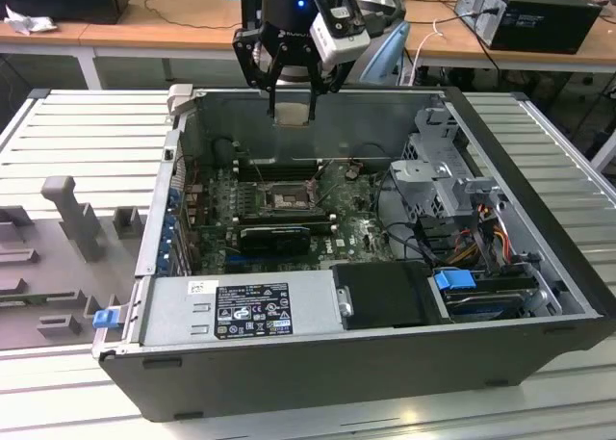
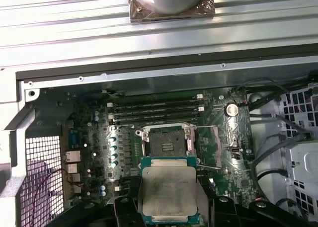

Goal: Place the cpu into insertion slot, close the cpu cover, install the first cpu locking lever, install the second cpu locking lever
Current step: 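Place the cpu into insertion slot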

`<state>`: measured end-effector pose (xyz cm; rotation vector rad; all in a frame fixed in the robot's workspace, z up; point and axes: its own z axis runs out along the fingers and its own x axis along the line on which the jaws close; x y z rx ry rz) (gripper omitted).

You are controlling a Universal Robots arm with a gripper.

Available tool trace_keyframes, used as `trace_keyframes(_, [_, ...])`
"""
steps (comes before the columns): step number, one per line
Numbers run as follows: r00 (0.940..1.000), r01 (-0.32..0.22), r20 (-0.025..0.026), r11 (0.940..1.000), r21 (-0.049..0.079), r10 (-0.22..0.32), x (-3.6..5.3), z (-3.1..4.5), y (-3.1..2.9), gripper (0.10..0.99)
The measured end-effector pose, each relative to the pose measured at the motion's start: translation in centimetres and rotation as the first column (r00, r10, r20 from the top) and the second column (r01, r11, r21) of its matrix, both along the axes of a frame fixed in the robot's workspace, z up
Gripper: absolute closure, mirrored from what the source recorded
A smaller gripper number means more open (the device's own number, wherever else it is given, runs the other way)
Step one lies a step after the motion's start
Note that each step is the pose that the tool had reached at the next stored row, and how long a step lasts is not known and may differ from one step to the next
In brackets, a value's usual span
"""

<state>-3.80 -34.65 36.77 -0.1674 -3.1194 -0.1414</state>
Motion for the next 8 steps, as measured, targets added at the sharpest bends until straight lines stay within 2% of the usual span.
trace_keyframes(8, [0.9997,0.023,0.0,0.9997,0.0,-0.023,0.0,-0.01,0.0,0.561])
